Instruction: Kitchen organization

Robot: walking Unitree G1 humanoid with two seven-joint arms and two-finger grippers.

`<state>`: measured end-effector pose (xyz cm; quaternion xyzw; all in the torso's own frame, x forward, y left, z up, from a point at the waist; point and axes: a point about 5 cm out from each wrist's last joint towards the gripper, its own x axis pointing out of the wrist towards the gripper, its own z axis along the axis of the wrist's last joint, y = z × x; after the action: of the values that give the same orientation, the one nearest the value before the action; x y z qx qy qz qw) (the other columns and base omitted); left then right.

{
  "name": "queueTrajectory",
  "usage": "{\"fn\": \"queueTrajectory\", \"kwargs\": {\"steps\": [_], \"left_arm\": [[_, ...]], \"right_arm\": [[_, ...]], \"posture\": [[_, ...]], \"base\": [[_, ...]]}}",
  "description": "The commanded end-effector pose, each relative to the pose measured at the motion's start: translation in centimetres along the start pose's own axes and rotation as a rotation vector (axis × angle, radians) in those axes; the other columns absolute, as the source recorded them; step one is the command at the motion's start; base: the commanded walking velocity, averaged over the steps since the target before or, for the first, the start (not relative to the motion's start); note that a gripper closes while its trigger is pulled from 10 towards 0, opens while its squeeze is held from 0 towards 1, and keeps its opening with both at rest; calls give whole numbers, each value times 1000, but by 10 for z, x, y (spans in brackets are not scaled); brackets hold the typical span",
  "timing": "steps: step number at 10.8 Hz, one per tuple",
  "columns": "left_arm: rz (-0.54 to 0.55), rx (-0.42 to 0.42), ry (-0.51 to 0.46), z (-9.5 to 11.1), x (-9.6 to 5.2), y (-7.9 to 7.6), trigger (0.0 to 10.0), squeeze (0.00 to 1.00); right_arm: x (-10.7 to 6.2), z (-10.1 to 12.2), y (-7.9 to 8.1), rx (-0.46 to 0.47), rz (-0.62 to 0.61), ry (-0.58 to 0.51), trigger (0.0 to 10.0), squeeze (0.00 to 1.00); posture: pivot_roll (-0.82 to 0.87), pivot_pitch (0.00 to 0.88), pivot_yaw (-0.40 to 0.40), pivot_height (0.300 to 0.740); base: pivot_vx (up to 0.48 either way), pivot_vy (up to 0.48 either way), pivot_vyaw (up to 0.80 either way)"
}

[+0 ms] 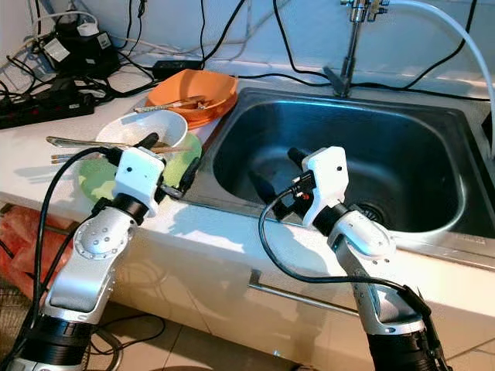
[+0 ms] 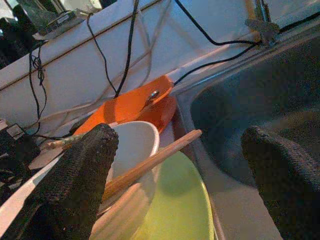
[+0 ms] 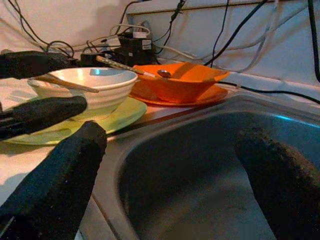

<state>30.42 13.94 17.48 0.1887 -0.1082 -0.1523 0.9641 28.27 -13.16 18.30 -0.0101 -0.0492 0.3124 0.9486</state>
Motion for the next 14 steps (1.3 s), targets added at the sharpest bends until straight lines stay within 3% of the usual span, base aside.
{"fn": "queueTrajectory", "kwargs": {"steps": [1, 4, 8, 14], "left_arm": [[-12, 22, -26, 6, 2, 1, 10000, 0], [-13, 23, -34, 7, 4, 1, 10000, 0], [-47, 72, -45, 11, 8, 1, 10000, 0], [-180, 180, -25, 5, 25, 2, 10000, 0]], "right_arm": [[1, 5, 3, -4, 24, -27, 10000, 0], [-1, 5, -1, -1, -1, -34, 10000, 0], [2, 5, -12, -42, -110, -25, 10000, 0], [5, 2, 3, -28, -164, -42, 10000, 0]], "posture": [[39, 51, 80, 740], [35, 52, 81, 740], [36, 51, 75, 740], [29, 73, 85, 740]], "base": [[0, 0, 800], [0, 0, 800], [0, 0, 0], [0, 0, 0]]}}
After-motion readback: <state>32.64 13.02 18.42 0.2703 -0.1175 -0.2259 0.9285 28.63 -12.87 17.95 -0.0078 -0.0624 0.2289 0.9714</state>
